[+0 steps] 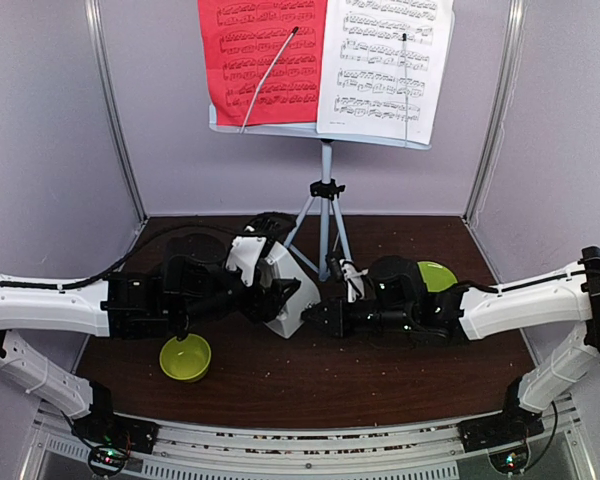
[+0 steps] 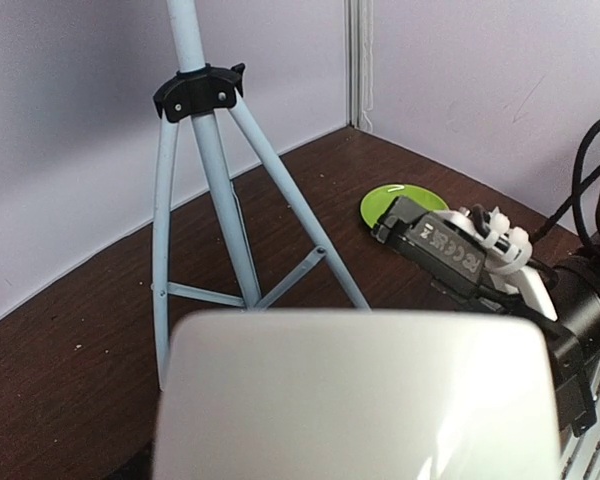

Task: Set up the instrument practice props

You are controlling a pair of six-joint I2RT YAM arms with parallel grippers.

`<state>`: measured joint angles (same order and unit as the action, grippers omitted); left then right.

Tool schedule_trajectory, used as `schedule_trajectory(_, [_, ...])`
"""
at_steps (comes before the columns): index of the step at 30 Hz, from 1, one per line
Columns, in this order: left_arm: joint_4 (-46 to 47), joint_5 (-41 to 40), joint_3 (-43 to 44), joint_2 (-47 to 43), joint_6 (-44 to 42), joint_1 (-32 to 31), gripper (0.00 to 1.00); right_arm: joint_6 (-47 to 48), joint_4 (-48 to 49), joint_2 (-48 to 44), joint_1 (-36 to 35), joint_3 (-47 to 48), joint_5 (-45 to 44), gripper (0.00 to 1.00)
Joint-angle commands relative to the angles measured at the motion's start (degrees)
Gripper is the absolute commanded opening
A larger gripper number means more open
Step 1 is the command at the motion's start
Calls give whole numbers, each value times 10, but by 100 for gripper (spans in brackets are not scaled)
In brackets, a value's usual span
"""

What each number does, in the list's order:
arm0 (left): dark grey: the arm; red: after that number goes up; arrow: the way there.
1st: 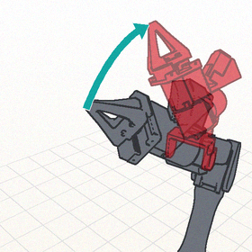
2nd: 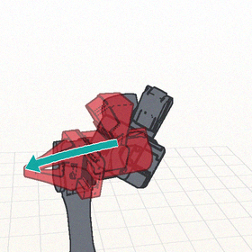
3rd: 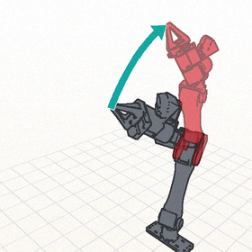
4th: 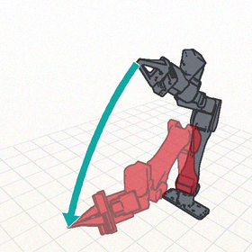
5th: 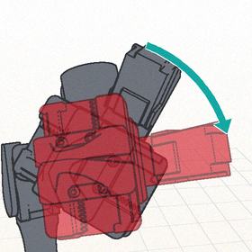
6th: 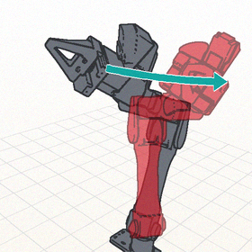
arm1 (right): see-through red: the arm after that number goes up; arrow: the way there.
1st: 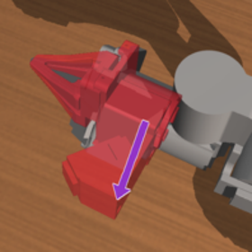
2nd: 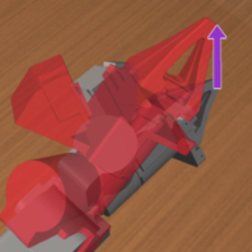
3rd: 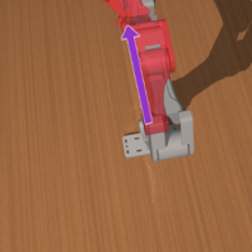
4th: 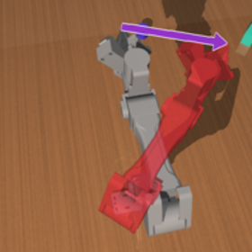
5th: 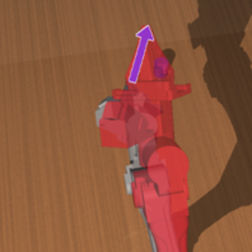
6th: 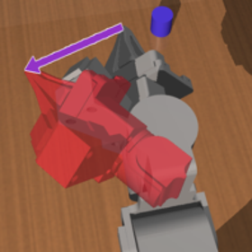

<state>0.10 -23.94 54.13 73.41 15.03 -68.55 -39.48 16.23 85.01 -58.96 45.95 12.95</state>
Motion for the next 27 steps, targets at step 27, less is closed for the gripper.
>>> schedule_trajectory(27, [143,126,-42,-81,-117,-13,26,-277,320,35,75,-73,150,0])
